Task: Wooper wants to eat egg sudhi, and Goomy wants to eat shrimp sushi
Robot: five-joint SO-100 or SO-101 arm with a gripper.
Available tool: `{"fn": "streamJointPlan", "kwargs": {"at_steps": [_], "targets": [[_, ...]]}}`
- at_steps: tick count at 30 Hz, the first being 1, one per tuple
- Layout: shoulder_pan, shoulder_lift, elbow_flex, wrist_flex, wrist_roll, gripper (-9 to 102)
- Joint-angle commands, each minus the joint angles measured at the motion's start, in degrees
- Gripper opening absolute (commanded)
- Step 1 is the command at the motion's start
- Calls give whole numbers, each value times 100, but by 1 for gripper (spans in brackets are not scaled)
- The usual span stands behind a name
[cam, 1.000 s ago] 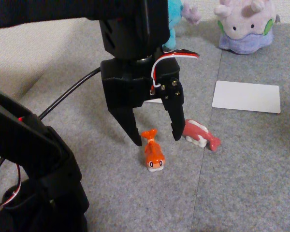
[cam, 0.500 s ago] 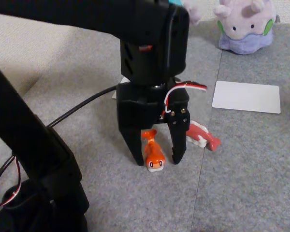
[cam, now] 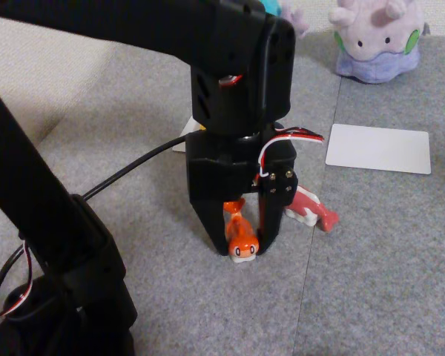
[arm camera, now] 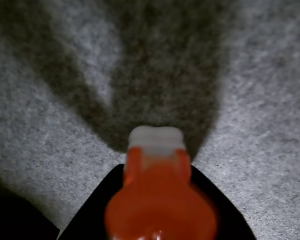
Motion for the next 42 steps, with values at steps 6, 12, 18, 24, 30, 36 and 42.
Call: {"fn": "streamJointPlan", "kwargs": {"at_steps": [6,12,18,24,30,36,42], "targets": [[-211,9,-9,35,141,5],[-255,44,-70,149,211,5],[-413,615,-114,35,501,5],[-967,1485,-114,35,1213,5],[-1371,1881,-123,-308,1960,5],[-1301,1863,-686,-343,2461,5],[-1283,1477,-1802,18,2962,5]]}}
